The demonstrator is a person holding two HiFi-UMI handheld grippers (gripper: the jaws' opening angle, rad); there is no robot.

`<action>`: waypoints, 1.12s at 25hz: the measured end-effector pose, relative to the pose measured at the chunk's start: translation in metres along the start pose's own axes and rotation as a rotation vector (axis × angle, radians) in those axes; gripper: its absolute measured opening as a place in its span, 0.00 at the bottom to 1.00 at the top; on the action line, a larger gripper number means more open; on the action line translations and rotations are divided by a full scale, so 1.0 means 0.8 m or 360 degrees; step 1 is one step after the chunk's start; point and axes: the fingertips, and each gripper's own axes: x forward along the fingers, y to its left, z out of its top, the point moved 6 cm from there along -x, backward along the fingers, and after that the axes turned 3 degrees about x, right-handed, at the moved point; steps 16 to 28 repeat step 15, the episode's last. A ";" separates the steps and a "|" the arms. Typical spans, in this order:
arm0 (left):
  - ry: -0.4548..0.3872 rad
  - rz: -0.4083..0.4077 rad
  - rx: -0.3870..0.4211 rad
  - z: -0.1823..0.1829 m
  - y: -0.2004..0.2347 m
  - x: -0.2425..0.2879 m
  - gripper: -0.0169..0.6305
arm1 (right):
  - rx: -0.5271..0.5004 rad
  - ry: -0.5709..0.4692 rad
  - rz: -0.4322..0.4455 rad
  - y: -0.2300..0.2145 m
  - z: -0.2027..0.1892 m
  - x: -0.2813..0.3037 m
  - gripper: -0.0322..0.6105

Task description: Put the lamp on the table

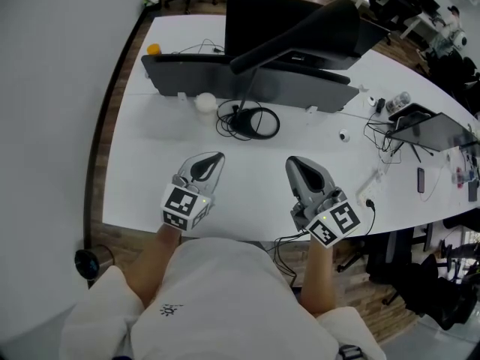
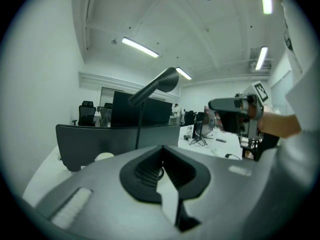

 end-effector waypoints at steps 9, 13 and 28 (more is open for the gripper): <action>-0.0024 -0.0051 0.0017 -0.002 -0.008 -0.017 0.02 | -0.0007 -0.0032 -0.0024 0.020 0.005 -0.010 0.05; -0.0041 -0.0056 0.0024 0.000 -0.010 -0.025 0.02 | -0.0024 -0.0027 -0.0040 0.029 0.005 -0.013 0.05; -0.0045 -0.0057 0.0028 -0.001 -0.012 -0.028 0.02 | -0.0029 -0.0023 -0.0046 0.034 0.004 -0.015 0.05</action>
